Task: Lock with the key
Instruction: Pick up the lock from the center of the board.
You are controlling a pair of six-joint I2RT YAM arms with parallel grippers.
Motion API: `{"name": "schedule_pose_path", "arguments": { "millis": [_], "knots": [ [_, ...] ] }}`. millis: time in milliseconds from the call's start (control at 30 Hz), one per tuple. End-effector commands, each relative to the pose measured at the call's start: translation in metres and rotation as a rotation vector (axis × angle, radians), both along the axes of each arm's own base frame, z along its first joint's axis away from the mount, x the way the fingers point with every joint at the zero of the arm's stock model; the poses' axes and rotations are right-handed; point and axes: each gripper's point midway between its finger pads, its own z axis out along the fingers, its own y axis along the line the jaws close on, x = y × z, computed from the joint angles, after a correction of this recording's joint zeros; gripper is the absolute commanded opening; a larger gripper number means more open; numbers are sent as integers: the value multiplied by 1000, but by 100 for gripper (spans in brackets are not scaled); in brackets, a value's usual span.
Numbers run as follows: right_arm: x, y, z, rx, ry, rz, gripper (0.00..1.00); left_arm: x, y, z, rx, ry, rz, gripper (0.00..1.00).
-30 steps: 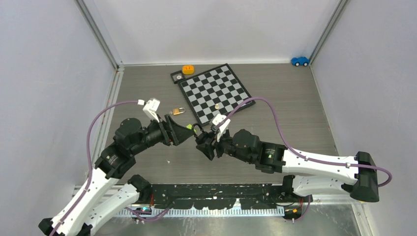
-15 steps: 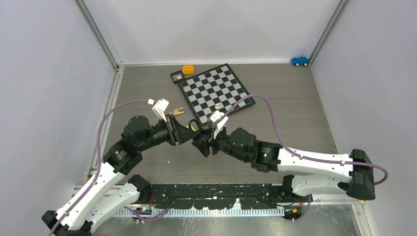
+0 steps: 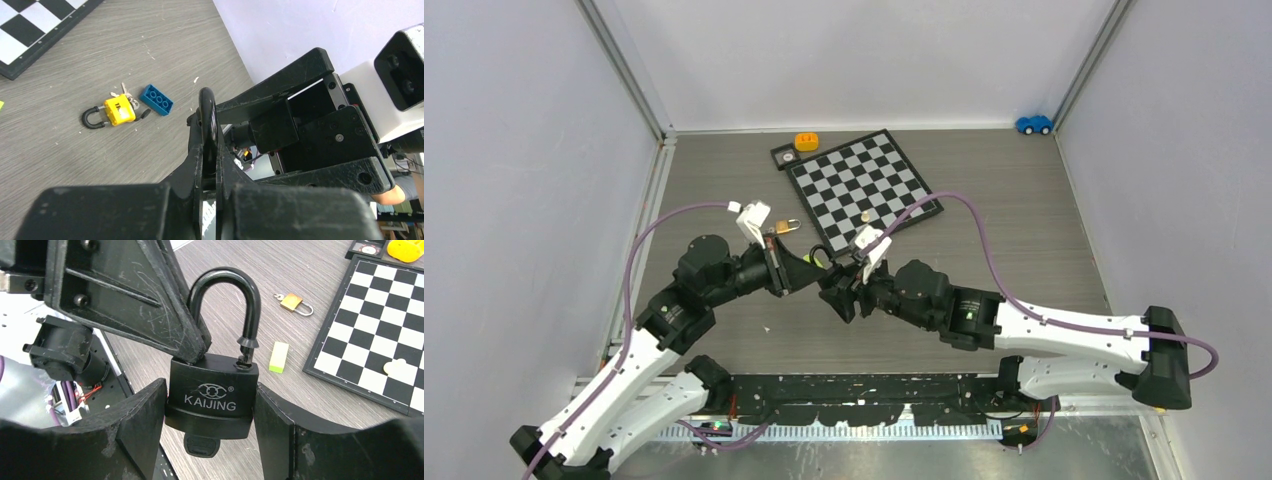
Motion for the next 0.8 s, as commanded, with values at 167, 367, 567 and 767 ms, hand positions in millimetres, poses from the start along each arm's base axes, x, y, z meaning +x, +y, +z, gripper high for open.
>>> {"name": "schedule_pose_path", "arguments": {
  "millis": [167,367,567,767],
  "knots": [
    [-28,-38,80,92,-91,100,72,-7,-4,18,30,-127,-92,0],
    [-35,-57,94,50,-191,145,75,-17,-15,25,35,-160,-213,0],
    [-35,-52,83,-144,-404,266,75,-44,-28,26,36,-165,-461,0],
    [-43,-35,80,-250,-520,423,77,-55,-21,22,106,-195,-538,0]
  ]
}}
